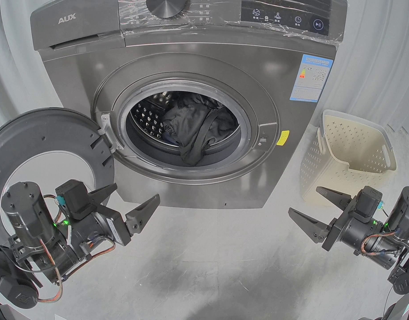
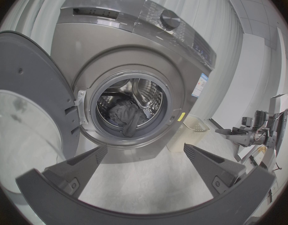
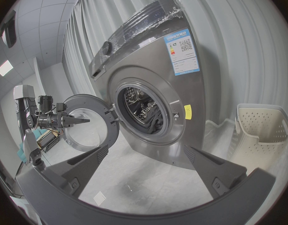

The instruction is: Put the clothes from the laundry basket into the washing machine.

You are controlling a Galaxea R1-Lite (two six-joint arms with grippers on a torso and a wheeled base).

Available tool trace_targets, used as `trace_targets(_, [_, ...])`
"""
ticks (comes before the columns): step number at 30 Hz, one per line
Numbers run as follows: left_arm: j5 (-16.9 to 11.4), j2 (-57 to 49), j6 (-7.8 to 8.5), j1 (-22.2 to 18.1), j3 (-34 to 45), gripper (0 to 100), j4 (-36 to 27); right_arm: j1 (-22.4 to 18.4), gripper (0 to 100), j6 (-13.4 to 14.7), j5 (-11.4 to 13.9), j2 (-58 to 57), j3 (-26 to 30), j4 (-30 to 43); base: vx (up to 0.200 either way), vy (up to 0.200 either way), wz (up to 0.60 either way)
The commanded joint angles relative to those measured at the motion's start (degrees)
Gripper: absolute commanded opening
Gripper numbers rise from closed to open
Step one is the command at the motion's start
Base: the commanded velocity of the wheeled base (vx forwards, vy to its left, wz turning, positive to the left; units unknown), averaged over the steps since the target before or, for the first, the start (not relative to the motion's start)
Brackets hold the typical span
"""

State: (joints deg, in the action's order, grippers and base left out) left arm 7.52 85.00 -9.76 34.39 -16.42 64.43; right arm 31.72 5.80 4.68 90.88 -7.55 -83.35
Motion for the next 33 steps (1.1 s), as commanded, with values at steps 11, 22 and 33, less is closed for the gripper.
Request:
trace_targets(11, [-3.6, 21.8, 2.12, -0.5, -4.0, 100, 13.2, 3.8, 100, -0.1, -1.7, 0.2, 2.7, 0.4, 0.055, 0.000, 0.00])
trace_targets(22, [-4.8, 38.9, 5.99, -5.5, -24.6, 100, 11.9, 4.5, 100, 0.0, -2.0, 0.3, 2.8, 0.4, 0.000, 0.000, 0.00])
trace_targets(33, [-5.2, 48.4, 6.16, -7.2, -42.1, 100, 2.9, 4.5, 100, 0.1, -2.0, 0.7, 2.7, 0.2, 0.000, 0.000, 0.00])
